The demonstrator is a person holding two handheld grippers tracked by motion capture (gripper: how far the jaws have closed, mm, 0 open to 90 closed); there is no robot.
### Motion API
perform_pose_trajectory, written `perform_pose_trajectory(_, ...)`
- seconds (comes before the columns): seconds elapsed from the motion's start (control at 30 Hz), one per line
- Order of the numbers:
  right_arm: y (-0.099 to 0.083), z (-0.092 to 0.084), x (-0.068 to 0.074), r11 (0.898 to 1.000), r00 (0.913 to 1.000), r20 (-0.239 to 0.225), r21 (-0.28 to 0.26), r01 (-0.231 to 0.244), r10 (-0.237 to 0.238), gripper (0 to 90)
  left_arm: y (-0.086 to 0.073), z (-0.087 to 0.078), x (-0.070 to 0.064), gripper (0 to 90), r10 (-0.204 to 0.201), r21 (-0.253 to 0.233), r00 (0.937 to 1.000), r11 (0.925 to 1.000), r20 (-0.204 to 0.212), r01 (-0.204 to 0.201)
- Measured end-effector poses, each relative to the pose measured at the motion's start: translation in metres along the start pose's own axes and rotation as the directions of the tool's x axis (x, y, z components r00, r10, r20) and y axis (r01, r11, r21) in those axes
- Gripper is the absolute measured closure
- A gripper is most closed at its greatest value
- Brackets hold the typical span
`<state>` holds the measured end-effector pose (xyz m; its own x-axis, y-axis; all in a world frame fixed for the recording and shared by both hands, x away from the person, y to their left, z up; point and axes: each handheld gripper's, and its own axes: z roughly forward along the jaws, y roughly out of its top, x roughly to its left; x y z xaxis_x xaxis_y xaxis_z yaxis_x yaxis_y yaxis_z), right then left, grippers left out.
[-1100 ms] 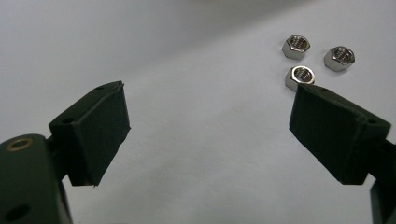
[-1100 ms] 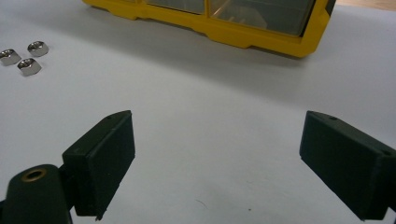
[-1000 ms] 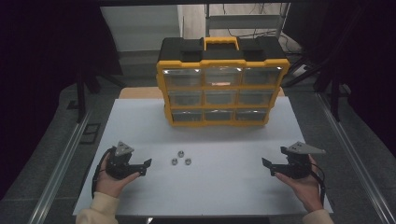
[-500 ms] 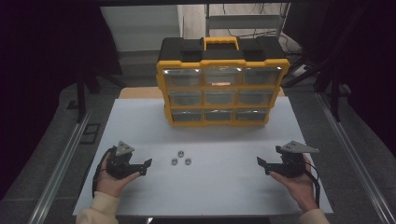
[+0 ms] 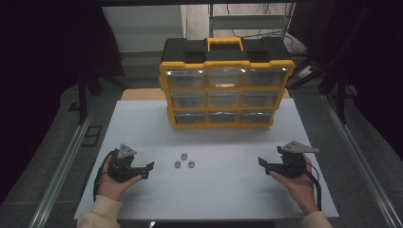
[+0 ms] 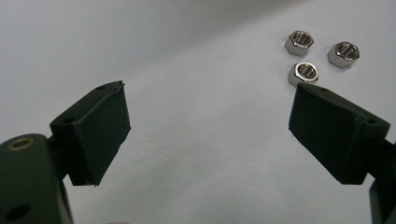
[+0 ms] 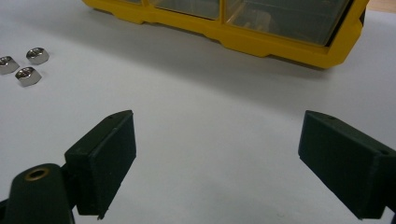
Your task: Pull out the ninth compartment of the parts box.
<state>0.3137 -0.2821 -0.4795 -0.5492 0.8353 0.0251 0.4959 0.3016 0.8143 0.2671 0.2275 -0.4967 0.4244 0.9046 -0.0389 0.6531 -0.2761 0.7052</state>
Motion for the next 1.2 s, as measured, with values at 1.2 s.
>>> perform_pose_trajectory(1.2, 0.012, 0.02, -0.003, 1.0, 0.999, 0.037, 0.005, 0.024, -0.024, 12.0, 0.0, -0.001, 0.001, 13.2, 0.006, 0.003, 1.0, 1.0, -0.006, -0.006)
